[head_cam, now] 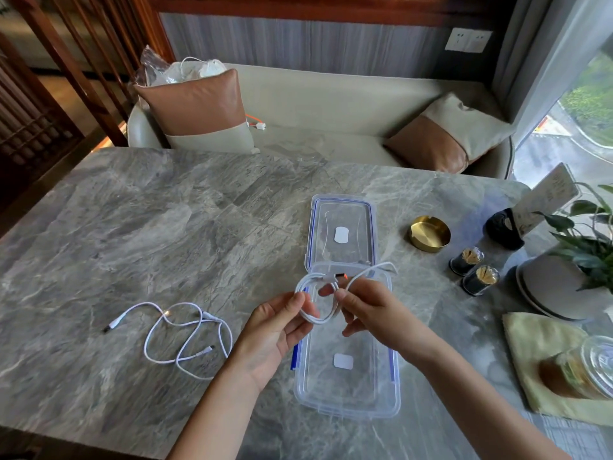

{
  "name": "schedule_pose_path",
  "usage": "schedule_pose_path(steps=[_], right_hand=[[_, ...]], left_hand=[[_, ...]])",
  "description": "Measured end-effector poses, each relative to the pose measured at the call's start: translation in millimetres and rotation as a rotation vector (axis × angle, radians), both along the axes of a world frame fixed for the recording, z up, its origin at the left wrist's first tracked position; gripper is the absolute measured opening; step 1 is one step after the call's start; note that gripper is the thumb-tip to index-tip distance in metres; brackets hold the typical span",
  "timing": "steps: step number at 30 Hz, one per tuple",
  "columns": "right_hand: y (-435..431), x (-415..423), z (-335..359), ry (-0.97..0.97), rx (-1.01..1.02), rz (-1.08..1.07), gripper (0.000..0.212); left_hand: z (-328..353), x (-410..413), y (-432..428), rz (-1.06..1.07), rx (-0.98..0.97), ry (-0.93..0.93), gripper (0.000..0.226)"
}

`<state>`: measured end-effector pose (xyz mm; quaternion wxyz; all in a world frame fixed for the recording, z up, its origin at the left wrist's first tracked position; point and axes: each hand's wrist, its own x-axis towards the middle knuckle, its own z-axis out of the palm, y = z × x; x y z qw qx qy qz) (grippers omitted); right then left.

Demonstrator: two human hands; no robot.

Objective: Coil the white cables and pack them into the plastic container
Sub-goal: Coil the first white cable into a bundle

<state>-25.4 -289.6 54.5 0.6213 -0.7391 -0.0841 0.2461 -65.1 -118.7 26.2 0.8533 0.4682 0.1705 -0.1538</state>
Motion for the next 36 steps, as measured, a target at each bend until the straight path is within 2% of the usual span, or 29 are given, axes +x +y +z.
schedule_pose_path(steps=[3,5,8,11,15,19,22,25,27,30,33,36], right_hand=[[-4.8,2.9,0.8,-0.01,-0.055,0.106,0.021],[-8.6,3.7,3.6,-0.002,-0.064,0.207,0.03],[-12.1,3.8,9.4,0.091,0.023,0.332,0.042],[-13.2,5.2,14.2,0.185,0.151,0.374,0.024],[-17.2,7.8,10.8,0.295,0.28,0.369,0.015],[-23.7,10.0,9.3,0.475,0.495,0.449,0.014],[-20.8,6.0,6.8,0.573,0.58,0.575,0.016],[-12.9,-1.4,3.0,0.604,0.556,0.666,0.019],[-11.3,-3.7,3.0,0.625,0.542,0.687,0.02],[-16.5,-2.8,5.2,0.625,0.502,0.654,0.022],[-26.2,1.0,7.3,0.593,0.506,0.598,0.021],[-36.5,7.8,7.1,0.567,0.536,0.496,0.02]], left_hand=[[-3.2,0.0,3.7,-0.051,0.044,-0.014,0.014],[-4.9,0.4,7.1,-0.086,0.08,-0.005,0.016],[-4.7,2.4,11.3,-0.14,0.126,0.008,0.021],[-3.3,6.1,13.0,-0.186,0.122,0.005,0.018],[0.0,11.2,14.6,-0.256,0.124,-0.035,0.021],[5.1,21.3,17.0,-0.282,0.047,-0.082,0.035],[20.0,33.0,8.7,-0.322,0.044,-0.294,0.03],[37.5,42.3,-15.4,-0.585,0.085,-0.486,0.034],[43.2,46.0,-29.2,-0.741,0.109,-0.52,0.03],[47.5,51.4,-33.2,-0.801,0.293,-0.552,0.02],[48.1,57.7,-18.3,-0.652,0.632,-0.619,0.017],[50.3,60.3,1.5,-0.501,0.74,-0.603,0.018]])
